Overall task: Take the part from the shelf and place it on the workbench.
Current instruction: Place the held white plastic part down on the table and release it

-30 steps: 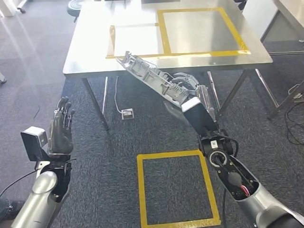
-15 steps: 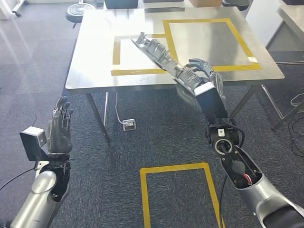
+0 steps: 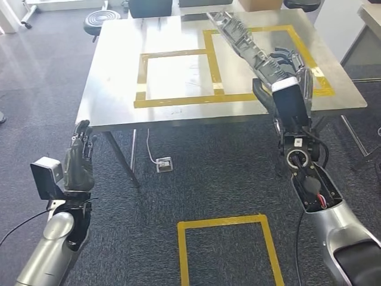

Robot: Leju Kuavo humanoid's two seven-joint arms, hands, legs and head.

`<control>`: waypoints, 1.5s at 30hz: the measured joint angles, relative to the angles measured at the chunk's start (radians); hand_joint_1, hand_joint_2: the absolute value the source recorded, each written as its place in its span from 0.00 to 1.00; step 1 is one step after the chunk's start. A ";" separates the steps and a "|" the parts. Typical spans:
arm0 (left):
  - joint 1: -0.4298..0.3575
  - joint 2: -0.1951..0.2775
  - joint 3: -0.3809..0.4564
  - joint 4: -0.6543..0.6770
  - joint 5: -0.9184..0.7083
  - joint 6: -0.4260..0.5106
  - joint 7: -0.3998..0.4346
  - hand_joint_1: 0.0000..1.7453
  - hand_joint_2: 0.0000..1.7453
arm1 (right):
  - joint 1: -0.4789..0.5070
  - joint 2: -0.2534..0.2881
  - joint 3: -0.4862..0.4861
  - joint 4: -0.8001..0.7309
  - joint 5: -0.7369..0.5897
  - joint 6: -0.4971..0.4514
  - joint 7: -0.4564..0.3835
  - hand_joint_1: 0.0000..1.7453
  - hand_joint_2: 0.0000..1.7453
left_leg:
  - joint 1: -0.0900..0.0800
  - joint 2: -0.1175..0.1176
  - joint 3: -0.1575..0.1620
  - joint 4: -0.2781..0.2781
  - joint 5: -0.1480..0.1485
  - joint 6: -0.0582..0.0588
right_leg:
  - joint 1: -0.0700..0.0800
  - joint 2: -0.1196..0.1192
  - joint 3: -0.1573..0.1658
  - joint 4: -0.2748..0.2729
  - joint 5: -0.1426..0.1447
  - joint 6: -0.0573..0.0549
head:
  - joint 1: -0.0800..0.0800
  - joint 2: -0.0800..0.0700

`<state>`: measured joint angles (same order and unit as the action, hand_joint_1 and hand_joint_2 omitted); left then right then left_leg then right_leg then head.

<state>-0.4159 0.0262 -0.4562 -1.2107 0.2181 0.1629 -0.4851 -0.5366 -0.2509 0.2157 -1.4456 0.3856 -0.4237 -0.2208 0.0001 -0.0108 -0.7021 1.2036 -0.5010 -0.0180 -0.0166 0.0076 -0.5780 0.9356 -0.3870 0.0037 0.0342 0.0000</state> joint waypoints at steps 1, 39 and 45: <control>0.002 0.000 0.000 0.001 -0.002 -0.001 0.000 0.00 0.00 | -0.015 -0.003 -0.008 0.020 0.002 -0.002 -0.006 1.00 1.00 | 0.000 0.001 -0.042 0.050 -0.019 -0.001 | 0.001 0.000 0.005 0.000 -0.006 -0.002 | -0.005 0.000; -0.018 -0.011 0.003 0.032 -0.016 -0.033 -0.014 0.00 0.00 | -0.418 -0.010 -0.017 0.772 0.027 -0.027 -0.183 1.00 1.00 | -0.051 -0.010 -0.066 -0.293 0.279 0.081 | 0.004 0.012 0.128 -0.008 -0.129 0.008 | -0.034 0.000; -0.030 -0.014 0.003 0.038 -0.020 -0.036 -0.022 0.00 0.00 | -0.467 -0.004 -0.007 0.835 0.041 -0.030 -0.183 1.00 1.00 | -0.043 -0.007 0.017 -0.350 0.267 0.090 | 0.011 0.006 0.092 0.125 -0.139 0.026 | -0.027 0.000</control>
<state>-0.4456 0.0123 -0.4532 -1.1724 0.1976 0.1268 -0.5072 -1.0033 -0.2550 0.2087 -0.6107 0.4265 -0.4536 -0.4038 -0.0432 -0.0182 -0.6847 0.8540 -0.2343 0.0722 -0.0061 0.0132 -0.4862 1.0609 -0.5259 0.0298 0.0071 0.0000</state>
